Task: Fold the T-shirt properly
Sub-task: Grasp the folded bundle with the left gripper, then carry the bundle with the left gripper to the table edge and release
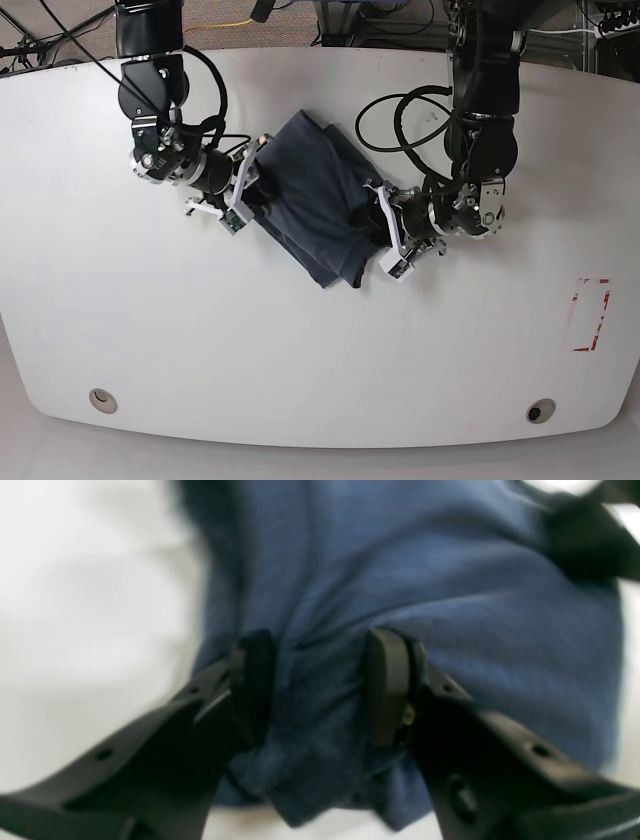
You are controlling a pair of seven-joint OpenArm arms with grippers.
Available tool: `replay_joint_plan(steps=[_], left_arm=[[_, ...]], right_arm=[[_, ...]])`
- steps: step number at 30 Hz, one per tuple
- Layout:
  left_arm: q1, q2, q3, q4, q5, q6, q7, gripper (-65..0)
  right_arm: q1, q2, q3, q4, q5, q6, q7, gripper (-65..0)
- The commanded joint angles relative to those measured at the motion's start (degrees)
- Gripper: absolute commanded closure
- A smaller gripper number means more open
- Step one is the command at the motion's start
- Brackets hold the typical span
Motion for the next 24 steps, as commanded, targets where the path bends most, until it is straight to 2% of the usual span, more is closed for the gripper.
replay_joint_plan(steps=[1,7,10,13,18,22,24], left_arm=[[-2.2,-0.4,-0.2,0.5,0.9,1.0,0.1,-26.8],[-2.8,-0.9,-0.3,3.8,0.8,1.0,0.6,-26.8],[-2.2,-2.4,-0.3,9.9,0.6,1.0,0.8,-26.8],[-0.8,-3.3,-0.3,16.0,0.7,1.0,3.7,-26.8],[2.9,-3.0,-0.4,25.6,0.9,1.0,5.8,-27.1],[7.3,-2.7,0.1,29.0,0.9,1.0,5.6,-27.5],[9.0,-1.4,1.9,29.7,0.9,1.3,5.6,-27.5]], right_arm=[[-0.4,-1.8,-2.7,1.5,-0.3,0.7,-1.4,-14.1],[-0.5,-6.2,-8.7,0.4,-0.3,0.7,-1.2,-14.0],[1.1,-8.2,-11.6,-0.4,-0.3,0.7,-1.1,-14.0],[2.1,-9.3,-12.5,-0.5,-0.2,0.5,-1.1,-14.0],[2.6,-8.5,-12.1,2.7,0.4,0.4,-2.2,-14.0],[2.5,-7.3,-7.9,6.8,0.4,0.7,-5.9,-14.0],[2.2,-7.1,-4.9,9.2,0.4,0.7,-7.3,-14.1]])
